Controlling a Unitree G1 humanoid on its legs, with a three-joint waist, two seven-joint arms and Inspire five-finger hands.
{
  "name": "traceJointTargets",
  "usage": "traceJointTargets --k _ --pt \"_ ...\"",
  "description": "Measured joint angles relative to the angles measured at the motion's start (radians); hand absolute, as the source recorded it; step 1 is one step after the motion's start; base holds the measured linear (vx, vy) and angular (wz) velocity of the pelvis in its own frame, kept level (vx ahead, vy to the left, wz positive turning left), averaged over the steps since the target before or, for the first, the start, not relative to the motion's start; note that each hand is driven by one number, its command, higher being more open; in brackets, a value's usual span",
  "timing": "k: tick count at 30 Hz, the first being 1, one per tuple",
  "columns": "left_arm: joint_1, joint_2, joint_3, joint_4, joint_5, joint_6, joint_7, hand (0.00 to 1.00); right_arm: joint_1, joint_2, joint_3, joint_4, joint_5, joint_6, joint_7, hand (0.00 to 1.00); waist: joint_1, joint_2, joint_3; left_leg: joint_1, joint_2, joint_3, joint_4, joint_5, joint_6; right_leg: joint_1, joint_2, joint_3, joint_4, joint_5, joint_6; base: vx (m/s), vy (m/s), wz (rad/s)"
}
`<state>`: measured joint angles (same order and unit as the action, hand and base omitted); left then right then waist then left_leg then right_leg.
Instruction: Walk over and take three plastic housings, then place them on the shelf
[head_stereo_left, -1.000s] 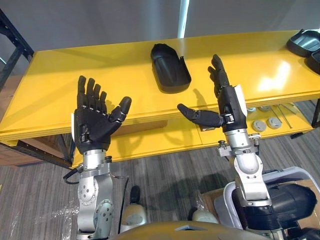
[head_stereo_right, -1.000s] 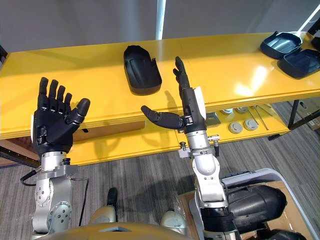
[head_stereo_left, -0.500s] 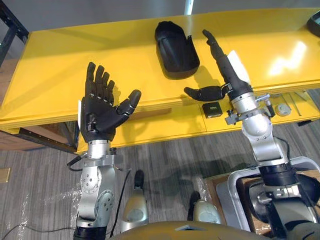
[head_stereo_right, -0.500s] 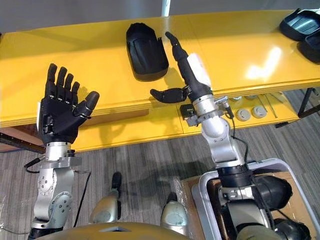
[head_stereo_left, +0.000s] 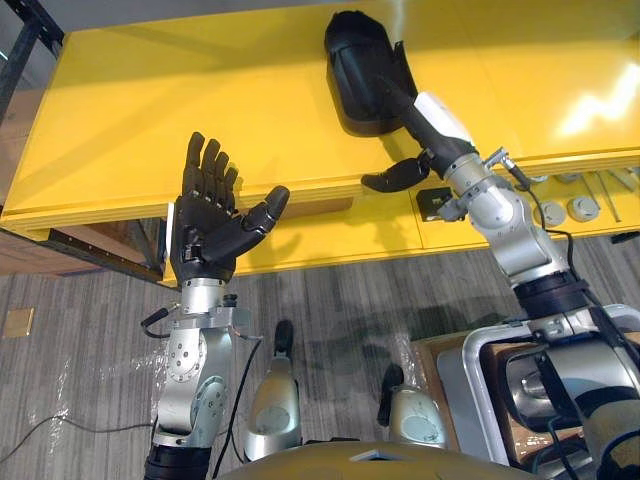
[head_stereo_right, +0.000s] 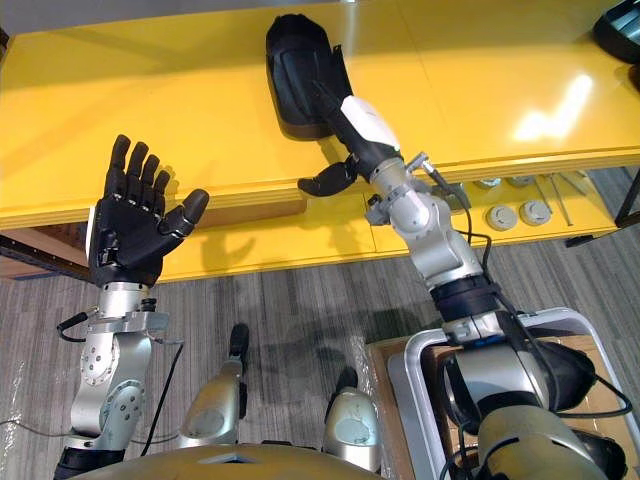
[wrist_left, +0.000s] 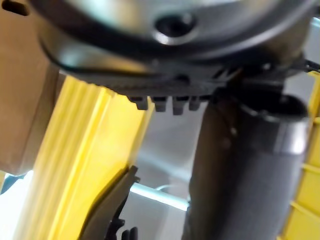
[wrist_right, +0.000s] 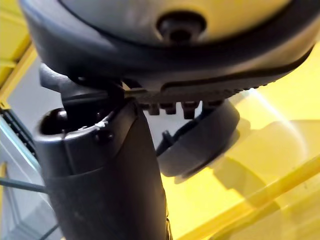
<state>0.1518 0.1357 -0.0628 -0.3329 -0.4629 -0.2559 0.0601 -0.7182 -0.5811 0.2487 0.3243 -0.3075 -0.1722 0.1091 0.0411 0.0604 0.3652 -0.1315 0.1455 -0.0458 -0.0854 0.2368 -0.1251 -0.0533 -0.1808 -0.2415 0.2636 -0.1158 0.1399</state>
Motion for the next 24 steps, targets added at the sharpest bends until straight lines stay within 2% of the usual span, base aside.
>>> traceJointTargets --k 4,7,11,13,16,24 --pt "-0.001 0.0 -0.001 0.013 -0.003 0.0 0.0 1.0 -0.064 -0.018 0.023 0.045 0.016 0.006 0.034 0.0 0.002 0.003 0.008 -0.003 -0.003 0.0 0.0 0.004 -0.005 -0.009 -0.004 0.0 0.012 -0.002 -0.001 0.0 0.0 0.0" --pt "-0.006 -0.001 -0.004 0.016 -0.007 0.0 -0.001 1.0 -0.092 -0.022 0.058 0.058 0.02 0.002 0.052 0.0 -0.011 0.007 0.01 -0.003 -0.003 0.002 0.0 0.007 -0.004 -0.013 -0.007 0.001 0.017 -0.002 -0.001 -0.01 -0.004 0.0" --pt "-0.035 -0.002 -0.021 0.016 -0.009 0.0 -0.008 1.0 -0.184 -0.035 0.057 0.132 0.02 0.035 0.043 0.0 -0.007 0.039 0.035 -0.006 -0.005 -0.001 -0.001 0.002 -0.005 -0.015 -0.008 -0.002 0.02 -0.002 0.0 -0.06 -0.001 0.03" --pt "-0.035 -0.002 -0.02 0.016 -0.011 0.0 -0.007 1.0 -0.201 -0.045 0.058 0.142 0.02 0.04 0.04 0.0 -0.003 0.046 0.043 -0.006 -0.006 -0.001 -0.002 0.002 -0.005 -0.015 -0.009 -0.004 0.017 -0.002 0.0 -0.04 -0.003 0.04" --pt "-0.034 -0.002 -0.02 0.016 -0.016 0.0 -0.006 1.0 -0.207 -0.048 0.058 0.142 0.042 0.033 0.036 0.0 0.01 0.045 0.045 -0.01 -0.008 -0.001 0.001 0.013 0.001 -0.016 -0.011 -0.006 0.02 0.0 0.002 0.03 -0.013 0.03" --pt "-0.035 0.0 -0.027 0.022 -0.02 0.0 -0.004 1.0 -0.262 -0.048 0.079 0.203 0.039 0.051 0.035 0.0 0.012 0.038 0.051 -0.011 -0.028 -0.003 0.0 0.015 0.002 -0.014 -0.034 -0.01 0.022 -0.002 0.005 0.02 -0.002 0.03"
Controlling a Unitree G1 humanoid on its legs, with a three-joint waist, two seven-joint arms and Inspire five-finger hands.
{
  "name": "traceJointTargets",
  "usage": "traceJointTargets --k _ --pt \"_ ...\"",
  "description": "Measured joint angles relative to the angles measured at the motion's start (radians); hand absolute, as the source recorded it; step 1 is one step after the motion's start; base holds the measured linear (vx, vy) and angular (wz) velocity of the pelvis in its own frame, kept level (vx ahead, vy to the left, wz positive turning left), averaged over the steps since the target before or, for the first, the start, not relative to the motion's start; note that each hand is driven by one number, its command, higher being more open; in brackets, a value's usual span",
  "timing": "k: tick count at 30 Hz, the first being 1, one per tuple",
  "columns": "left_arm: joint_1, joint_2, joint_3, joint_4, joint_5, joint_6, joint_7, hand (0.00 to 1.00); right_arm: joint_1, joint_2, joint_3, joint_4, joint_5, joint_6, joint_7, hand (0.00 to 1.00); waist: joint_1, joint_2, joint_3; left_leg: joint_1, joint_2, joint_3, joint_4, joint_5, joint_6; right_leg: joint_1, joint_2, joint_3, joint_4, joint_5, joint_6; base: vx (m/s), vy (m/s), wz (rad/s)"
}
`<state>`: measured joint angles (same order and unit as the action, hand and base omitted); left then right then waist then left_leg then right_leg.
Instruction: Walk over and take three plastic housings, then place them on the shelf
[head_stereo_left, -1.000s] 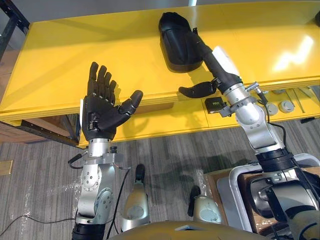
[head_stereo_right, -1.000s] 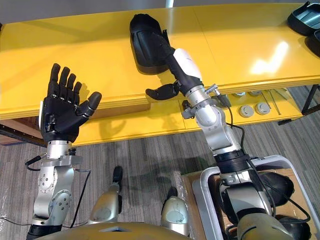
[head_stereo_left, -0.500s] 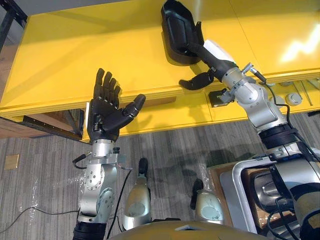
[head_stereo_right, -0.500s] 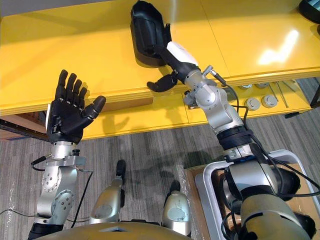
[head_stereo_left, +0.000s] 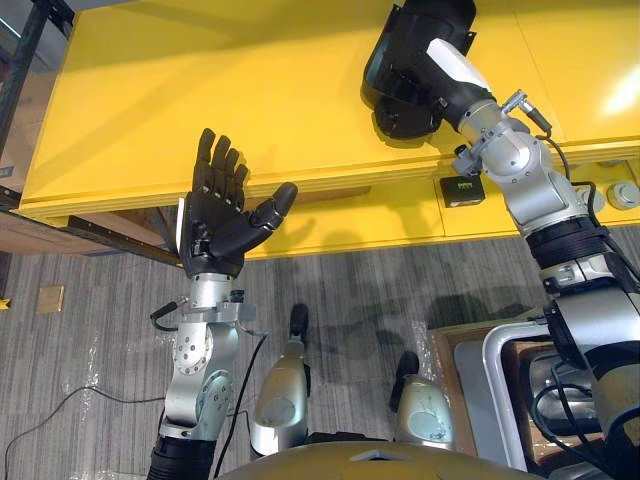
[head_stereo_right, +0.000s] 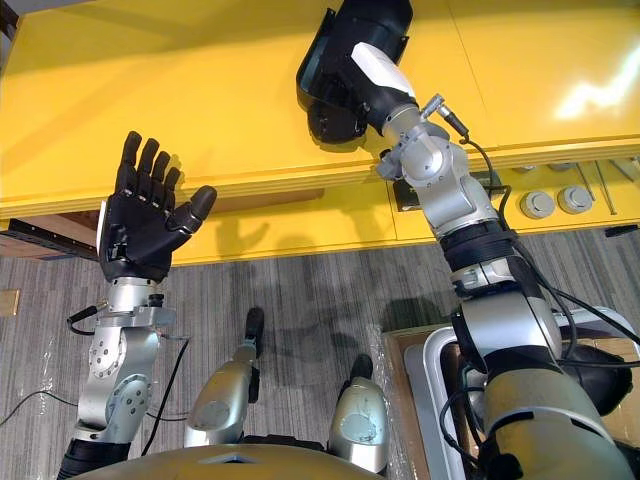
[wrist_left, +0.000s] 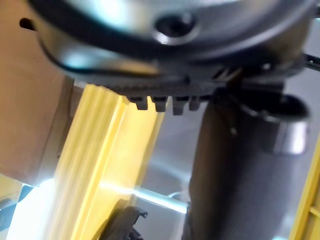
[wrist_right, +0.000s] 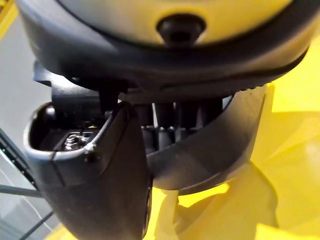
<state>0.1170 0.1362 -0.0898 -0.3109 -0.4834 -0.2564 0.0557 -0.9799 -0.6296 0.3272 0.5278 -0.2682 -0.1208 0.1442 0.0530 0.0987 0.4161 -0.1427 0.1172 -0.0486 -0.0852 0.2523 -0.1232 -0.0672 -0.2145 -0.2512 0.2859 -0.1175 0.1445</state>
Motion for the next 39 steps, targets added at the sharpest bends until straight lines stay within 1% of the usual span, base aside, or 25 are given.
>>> traceJointTargets --k 2,4,6,8,11,12,14,15,17,19,21,23,30,31,34,39 --pt "0.0 0.004 -0.016 0.013 -0.006 -0.001 0.002 1.0 -0.011 0.0 0.005 0.017 -0.001 0.0 0.0 0.0 0.0 0.0 0.0 0.0 0.002 0.0 -0.001 -0.012 -0.005 0.0 0.002 0.001 -0.002 0.002 0.003 -0.04 -0.014 -0.03" --pt "0.0 0.016 -0.043 0.048 -0.017 -0.008 0.001 1.0 -0.027 -0.001 0.021 0.024 -0.037 -0.001 -0.002 0.0 0.0 0.0 0.0 0.0 0.006 0.006 -0.001 -0.014 -0.001 0.0 0.006 0.008 -0.009 0.006 0.008 -0.03 -0.017 -0.06" --pt "-0.001 0.027 -0.043 0.048 -0.018 -0.011 0.002 1.0 -0.037 -0.007 0.034 0.028 -0.046 -0.003 -0.005 0.0 0.0 0.0 0.0 0.001 0.006 0.007 0.0 -0.014 0.0 0.0 0.006 0.008 -0.009 0.006 0.008 -0.01 -0.008 -0.02" --pt "0.0 0.038 -0.047 0.048 -0.019 -0.013 0.002 1.0 -0.059 -0.032 0.069 0.031 -0.087 -0.014 -0.006 0.0 0.002 0.0 0.0 0.0 0.006 0.008 0.0 -0.015 0.001 -0.001 0.006 0.009 -0.009 0.006 0.008 0.0 0.0 0.0" --pt "0.001 0.042 -0.054 0.048 -0.022 -0.023 0.0 1.0 -0.109 -0.084 0.119 0.061 -0.159 -0.064 -0.01 0.0 0.009 -0.001 0.001 -0.001 0.007 0.008 0.0 -0.014 0.004 0.0 0.007 0.007 -0.01 0.006 0.008 0.0 0.0 0.0" --pt "0.001 0.042 -0.055 0.048 -0.022 -0.023 0.0 1.0 -0.111 -0.087 0.121 0.062 -0.161 -0.066 -0.011 0.0 0.01 -0.001 0.001 -0.001 0.007 0.008 0.0 -0.014 0.004 0.0 0.007 0.006 -0.01 0.006 0.008 0.0 0.0 0.0" --pt "0.003 0.053 -0.058 0.048 -0.026 -0.031 -0.001 1.0 -0.166 -0.136 0.191 0.09 -0.203 -0.105 -0.031 0.0 0.013 -0.003 0.002 -0.004 0.007 0.008 -0.001 -0.013 0.005 -0.001 0.007 0.004 -0.012 0.006 0.008 0.0 0.0 0.0" --pt "0.003 0.059 -0.059 0.048 -0.027 -0.032 -0.002 1.0 -0.181 -0.151 0.21 0.095 -0.221 -0.114 -0.035 0.0 0.015 -0.004 0.002 -0.005 0.007 0.008 -0.001 -0.013 0.006 -0.001 0.007 0.003 -0.013 0.006 0.008 0.0 0.0 0.0" --pt "0.002 0.078 -0.06 0.049 -0.036 -0.037 -0.004 1.0 -0.228 -0.214 0.277 0.098 -0.268 -0.148 -0.046 0.0 0.023 -0.008 0.005 -0.006 0.007 0.006 -0.003 -0.012 0.006 0.002 0.007 -0.001 -0.017 0.006 0.008 0.0 0.0 0.02" --pt "0.001 0.085 -0.06 0.056 -0.045 -0.051 -0.006 1.0 -0.255 -0.247 0.309 0.107 -0.279 -0.17 -0.047 0.0 0.023 -0.016 0.01 -0.006 0.006 0.001 -0.003 -0.012 0.006 0.011 0.008 -0.009 -0.024 0.006 0.008 0.01 -0.011 0.09" --pt "-0.009 0.1 -0.058 0.073 -0.062 -0.062 -0.012 1.0 -0.263 -0.285 0.328 0.109 -0.278 -0.183 -0.049 0.0 0.026 -0.024 0.015 -0.006 0.005 -0.008 -0.003 -0.012 0.006 0.018 0.008 -0.018 -0.028 0.006 0.008 0.01 -0.028 0.13" --pt "-0.01 0.116 -0.058 0.076 -0.065 -0.069 -0.012 1.0 -0.281 -0.299 0.346 0.118 -0.278 -0.185 -0.049 0.0 0.026 -0.028 0.017 -0.007 0.004 -0.008 -0.003 -0.012 0.005 0.019 0.007 -0.018 -0.029 0.006 0.008 0.0 -0.013 0.04" --pt "-0.01 0.139 -0.057 0.087 -0.077 -0.074 -0.02 1.0 -0.284 -0.325 0.352 0.139 -0.256 -0.197 -0.045 0.0 0.025 -0.032 0.02 -0.005 0.004 -0.008 -0.003 -0.012 0.005 0.022 0.007 -0.017 -0.031 0.006 0.008 0.0 0.0 0.0" --pt "-0.011 0.149 -0.057 0.088 -0.085 -0.074 -0.022 1.0 -0.282 -0.333 0.352 0.139 -0.256 -0.203 -0.045 0.0 0.026 -0.033 0.02 -0.005 0.004 -0.008 -0.004 -0.016 0.01 0.022 0.008 -0.017 -0.032 0.006 0.008 0.0 0.0 0.0" --pt "-0.01 0.153 -0.057 0.091 -0.093 -0.074 -0.025 1.0 -0.266 -0.359 0.352 0.139 -0.247 -0.234 -0.051 0.0 0.027 -0.037 0.022 -0.006 0.004 -0.007 -0.004 -0.016 0.011 0.024 0.008 -0.017 -0.034 0.007 0.008 0.0 0.0 0.0" --pt "-0.009 0.168 -0.052 0.107 -0.094 -0.091 -0.034 1.0 -0.2 -0.391 0.33 0.134 -0.226 -0.284 -0.136 0.0 0.027 -0.038 0.023 -0.006 0.002 -0.007 -0.004 -0.019 0.014 0.031 0.008 -0.019 -0.047 0.009 0.011 0.0 0.0 0.0"
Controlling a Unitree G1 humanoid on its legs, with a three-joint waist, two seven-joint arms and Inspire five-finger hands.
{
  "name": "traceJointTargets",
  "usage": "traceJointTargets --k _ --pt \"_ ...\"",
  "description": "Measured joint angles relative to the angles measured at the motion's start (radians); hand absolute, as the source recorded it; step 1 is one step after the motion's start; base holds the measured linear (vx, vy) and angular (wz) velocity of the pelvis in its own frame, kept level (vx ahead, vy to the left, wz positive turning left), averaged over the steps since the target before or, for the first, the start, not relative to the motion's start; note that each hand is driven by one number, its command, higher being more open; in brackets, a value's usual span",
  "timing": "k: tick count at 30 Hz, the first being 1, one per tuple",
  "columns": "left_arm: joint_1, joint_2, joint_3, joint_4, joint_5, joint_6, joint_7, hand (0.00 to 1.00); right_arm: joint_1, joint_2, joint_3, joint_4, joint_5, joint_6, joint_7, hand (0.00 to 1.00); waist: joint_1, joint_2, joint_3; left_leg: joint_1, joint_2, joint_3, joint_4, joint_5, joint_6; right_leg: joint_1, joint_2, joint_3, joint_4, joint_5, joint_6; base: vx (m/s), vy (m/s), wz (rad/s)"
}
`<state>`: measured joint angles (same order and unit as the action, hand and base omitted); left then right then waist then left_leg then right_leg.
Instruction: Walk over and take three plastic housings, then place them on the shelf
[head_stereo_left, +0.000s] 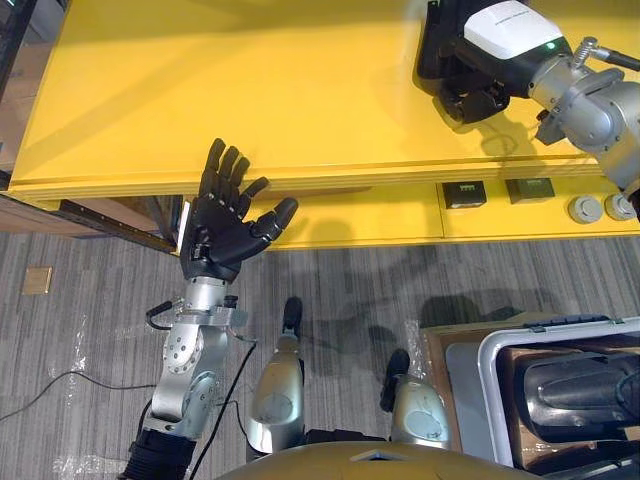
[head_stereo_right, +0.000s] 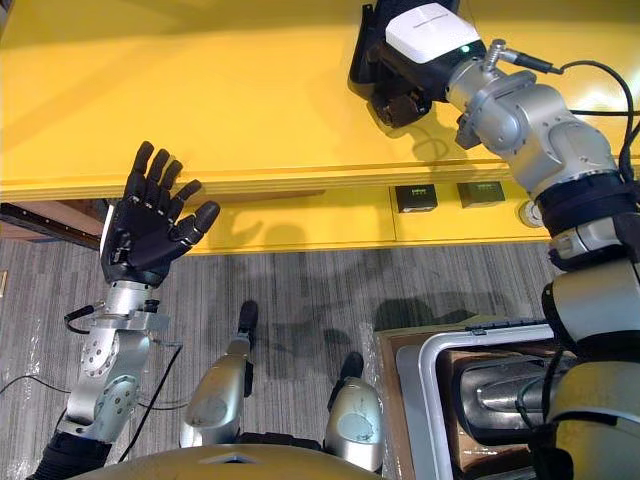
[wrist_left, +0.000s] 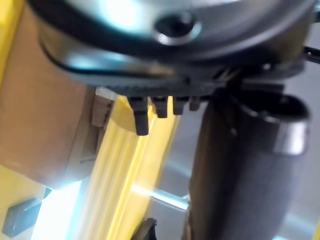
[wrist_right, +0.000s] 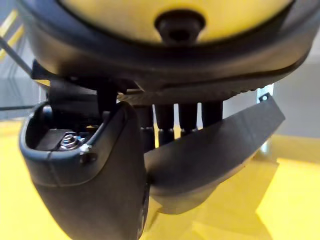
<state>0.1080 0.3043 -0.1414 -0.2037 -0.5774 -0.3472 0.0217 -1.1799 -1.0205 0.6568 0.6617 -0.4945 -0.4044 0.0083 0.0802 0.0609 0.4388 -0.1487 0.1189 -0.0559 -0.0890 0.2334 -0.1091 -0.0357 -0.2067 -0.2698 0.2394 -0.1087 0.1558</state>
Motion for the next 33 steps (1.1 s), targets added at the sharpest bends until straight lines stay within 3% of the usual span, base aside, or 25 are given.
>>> traceJointTargets --k 13,23,24,33 --pt "-0.005 0.024 0.004 0.005 -0.005 -0.017 -0.015 1.0 0.075 -0.003 -0.033 0.0 -0.012 -0.111 -0.168 0.0 0.005 -0.001 0.001 -0.02 -0.002 0.0 0.0 0.0 0.005 -0.015 -0.001 -0.008 0.0 0.0 0.0 0.0 -0.003 0.0" --pt "-0.032 0.028 0.003 0.033 -0.009 -0.022 -0.024 1.0 0.075 -0.003 -0.028 0.002 -0.008 -0.112 -0.216 0.0 0.026 -0.001 0.001 -0.039 -0.006 -0.009 0.0 0.002 0.008 -0.034 -0.008 -0.027 0.024 -0.017 -0.006 0.0 -0.027 0.04" --pt "-0.031 0.028 0.003 0.033 -0.009 -0.023 -0.025 1.0 0.073 -0.003 -0.028 0.002 -0.008 -0.113 -0.215 1.0 0.025 -0.001 0.001 -0.039 -0.006 -0.009 0.0 0.002 0.008 -0.034 -0.009 -0.027 0.025 -0.018 -0.006 0.0 -0.035 0.03" --pt "-0.03 0.041 0.003 0.037 -0.009 -0.024 -0.026 1.0 0.072 -0.003 -0.028 0.013 -0.01 -0.108 -0.192 1.0 0.022 -0.001 0.001 -0.04 -0.006 -0.008 0.0 0.003 0.008 -0.049 -0.014 -0.026 0.056 -0.034 -0.008 -0.01 -0.022 0.0"
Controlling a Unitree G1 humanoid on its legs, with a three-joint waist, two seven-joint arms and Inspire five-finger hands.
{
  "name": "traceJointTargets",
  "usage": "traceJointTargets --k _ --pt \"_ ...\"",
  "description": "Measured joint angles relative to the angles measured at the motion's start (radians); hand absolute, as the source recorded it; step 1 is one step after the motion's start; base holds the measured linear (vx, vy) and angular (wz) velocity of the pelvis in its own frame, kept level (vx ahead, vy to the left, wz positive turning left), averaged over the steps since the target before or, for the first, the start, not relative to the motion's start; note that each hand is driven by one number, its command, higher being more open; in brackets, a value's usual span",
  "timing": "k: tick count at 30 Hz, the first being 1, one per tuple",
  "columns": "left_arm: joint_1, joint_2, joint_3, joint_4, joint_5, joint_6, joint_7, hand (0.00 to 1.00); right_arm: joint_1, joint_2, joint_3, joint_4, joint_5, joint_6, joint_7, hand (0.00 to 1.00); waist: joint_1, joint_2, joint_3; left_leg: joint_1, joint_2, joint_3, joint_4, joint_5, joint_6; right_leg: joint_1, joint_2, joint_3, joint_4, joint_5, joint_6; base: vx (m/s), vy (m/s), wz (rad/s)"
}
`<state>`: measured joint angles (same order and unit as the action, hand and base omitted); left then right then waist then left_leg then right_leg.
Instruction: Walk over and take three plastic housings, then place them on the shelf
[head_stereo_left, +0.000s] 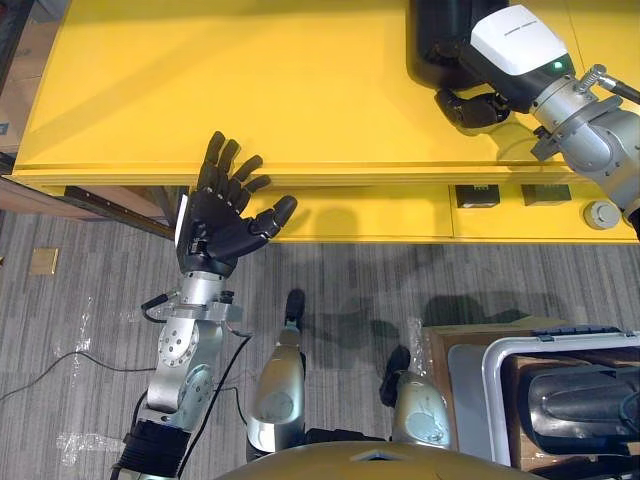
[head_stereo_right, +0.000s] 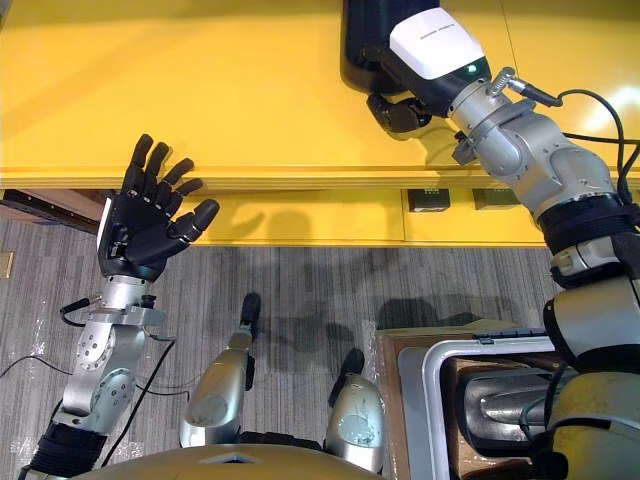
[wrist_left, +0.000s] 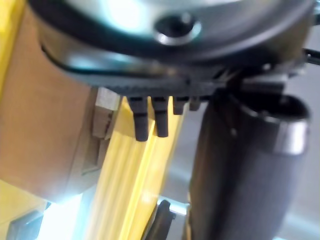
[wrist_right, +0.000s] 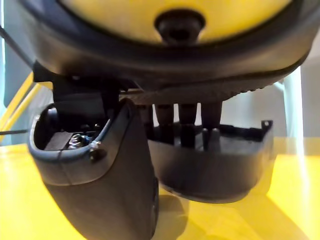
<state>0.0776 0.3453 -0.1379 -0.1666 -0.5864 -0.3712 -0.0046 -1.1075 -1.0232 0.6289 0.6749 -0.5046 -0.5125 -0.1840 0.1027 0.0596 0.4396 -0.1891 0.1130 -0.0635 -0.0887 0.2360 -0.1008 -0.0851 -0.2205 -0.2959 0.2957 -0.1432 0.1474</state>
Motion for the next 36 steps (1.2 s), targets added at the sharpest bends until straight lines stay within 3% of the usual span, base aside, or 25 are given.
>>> traceJointTargets --k 17,24,30,36 --pt "0.012 0.018 0.006 0.0 0.0 0.0 -0.025 1.0 0.006 -0.004 -0.009 -0.01 -0.002 0.018 -0.008 1.0 -0.003 -0.014 0.008 0.008 0.0 0.004 0.0 0.0 -0.001 0.008 -0.002 0.0 -0.003 0.001 0.0 0.0 -0.009 0.0" --pt "0.053 0.017 0.014 0.0 0.001 0.003 -0.039 1.0 0.137 -0.042 -0.162 -0.104 -0.003 0.047 -0.07 1.0 -0.015 -0.024 0.01 0.042 0.0 0.015 -0.001 -0.012 0.001 0.057 -0.002 0.001 -0.042 0.011 0.014 0.01 -0.013 -0.02" --pt "0.092 0.004 0.034 0.0 0.004 0.01 -0.044 1.0 0.311 -0.043 -0.416 -0.242 -0.045 0.071 -0.157 1.0 -0.03 -0.026 0.005 0.074 -0.006 0.045 0.0 -0.012 -0.005 0.097 0.001 0.017 -0.091 0.032 0.02 0.02 -0.006 -0.08" --pt "0.166 -0.043 0.009 -0.001 0.01 0.059 -0.052 1.0 0.534 -0.013 -0.595 -0.413 -0.076 0.062 -0.193 1.0 -0.056 -0.025 -0.112 0.077 -0.01 0.058 -0.002 -0.012 -0.005 0.115 0.0 0.017 -0.125 0.04 0.025 0.01 -0.003 0.0"
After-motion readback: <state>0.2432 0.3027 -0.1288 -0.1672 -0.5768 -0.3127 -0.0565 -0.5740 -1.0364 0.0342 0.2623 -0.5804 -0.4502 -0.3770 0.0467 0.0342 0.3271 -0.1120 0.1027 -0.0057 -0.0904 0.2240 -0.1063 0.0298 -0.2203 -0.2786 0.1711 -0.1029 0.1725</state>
